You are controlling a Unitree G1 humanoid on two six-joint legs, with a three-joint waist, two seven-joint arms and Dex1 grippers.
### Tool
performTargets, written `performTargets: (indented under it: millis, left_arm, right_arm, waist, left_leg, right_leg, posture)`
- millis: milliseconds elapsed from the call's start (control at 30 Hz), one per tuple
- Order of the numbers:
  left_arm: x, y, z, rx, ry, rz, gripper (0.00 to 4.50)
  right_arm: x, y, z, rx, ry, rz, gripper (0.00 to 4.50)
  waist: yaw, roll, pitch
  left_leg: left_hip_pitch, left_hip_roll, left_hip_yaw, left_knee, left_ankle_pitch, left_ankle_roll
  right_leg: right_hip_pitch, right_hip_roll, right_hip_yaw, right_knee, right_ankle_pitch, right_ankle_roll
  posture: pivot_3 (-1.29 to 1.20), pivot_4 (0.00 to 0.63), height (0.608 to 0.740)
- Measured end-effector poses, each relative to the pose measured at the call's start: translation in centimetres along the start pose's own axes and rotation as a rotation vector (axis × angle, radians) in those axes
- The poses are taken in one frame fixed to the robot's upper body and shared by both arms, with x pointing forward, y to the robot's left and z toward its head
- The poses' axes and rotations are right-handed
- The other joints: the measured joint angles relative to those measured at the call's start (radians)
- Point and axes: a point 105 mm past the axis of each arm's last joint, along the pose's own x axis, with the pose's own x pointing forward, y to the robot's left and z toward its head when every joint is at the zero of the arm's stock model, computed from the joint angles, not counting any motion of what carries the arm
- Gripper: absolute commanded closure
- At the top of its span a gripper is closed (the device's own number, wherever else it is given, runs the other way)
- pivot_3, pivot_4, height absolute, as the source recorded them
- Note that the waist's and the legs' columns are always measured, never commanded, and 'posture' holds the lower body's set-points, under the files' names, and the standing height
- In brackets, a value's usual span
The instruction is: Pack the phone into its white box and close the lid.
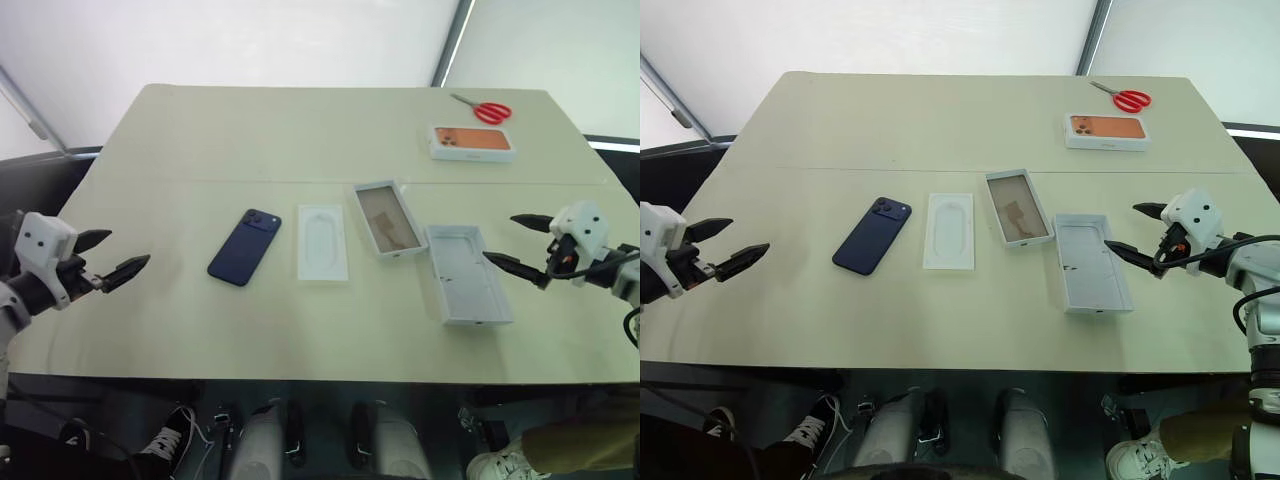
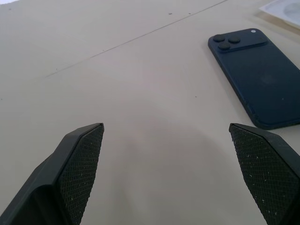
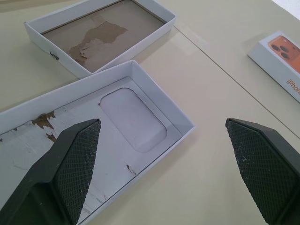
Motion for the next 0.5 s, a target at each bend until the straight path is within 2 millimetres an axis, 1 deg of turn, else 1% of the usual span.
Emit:
performTargets:
  millis: [500]
  left_arm:
    - [0.01,0.11,0.09,0.009,-0.004,0.011,0.00]
  right_arm:
    - [0.00,0.00,0.03,-0.007,-0.001,0.000,0.05]
  waist:
    - [0.000,0.000,0.000]
  left_leg:
    - [0.000,0.000,0.000,0.000,0.000,0.000]
  right_leg:
    - [0.000,0.000,0.000,0.000,0.000,0.000]
  posture:
    - [0.00,0.150,0.738]
